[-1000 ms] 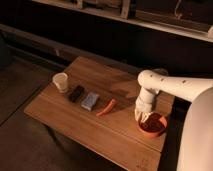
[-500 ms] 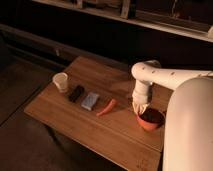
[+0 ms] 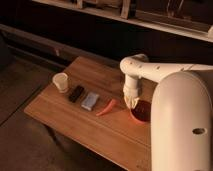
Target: Drag the ceramic bowl in a circle
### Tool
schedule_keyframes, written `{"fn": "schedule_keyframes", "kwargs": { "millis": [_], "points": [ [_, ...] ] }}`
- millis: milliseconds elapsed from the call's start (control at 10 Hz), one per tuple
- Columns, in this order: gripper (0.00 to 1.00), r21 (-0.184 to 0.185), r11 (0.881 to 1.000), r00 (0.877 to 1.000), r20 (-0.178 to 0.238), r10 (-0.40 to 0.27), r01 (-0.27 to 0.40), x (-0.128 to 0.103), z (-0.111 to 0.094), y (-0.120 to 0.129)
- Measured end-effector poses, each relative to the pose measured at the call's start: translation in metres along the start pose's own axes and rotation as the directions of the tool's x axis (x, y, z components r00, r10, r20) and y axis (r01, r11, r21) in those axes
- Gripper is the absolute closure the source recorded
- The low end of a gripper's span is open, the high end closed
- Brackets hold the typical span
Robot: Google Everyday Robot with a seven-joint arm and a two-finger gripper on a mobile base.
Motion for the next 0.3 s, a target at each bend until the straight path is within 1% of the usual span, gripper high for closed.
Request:
{"fn": "schedule_keyframes", "kwargs": {
  "millis": [200,300],
  "points": [
    [1.00,-0.007,0.999,0.999,0.020,-0.043,0.043,0.004,-0.004,0.023],
    [1.00,-0.011,0.997,0.996,0.035,-0.076,0.077,0.009,-0.006,0.040]
  ]
}}
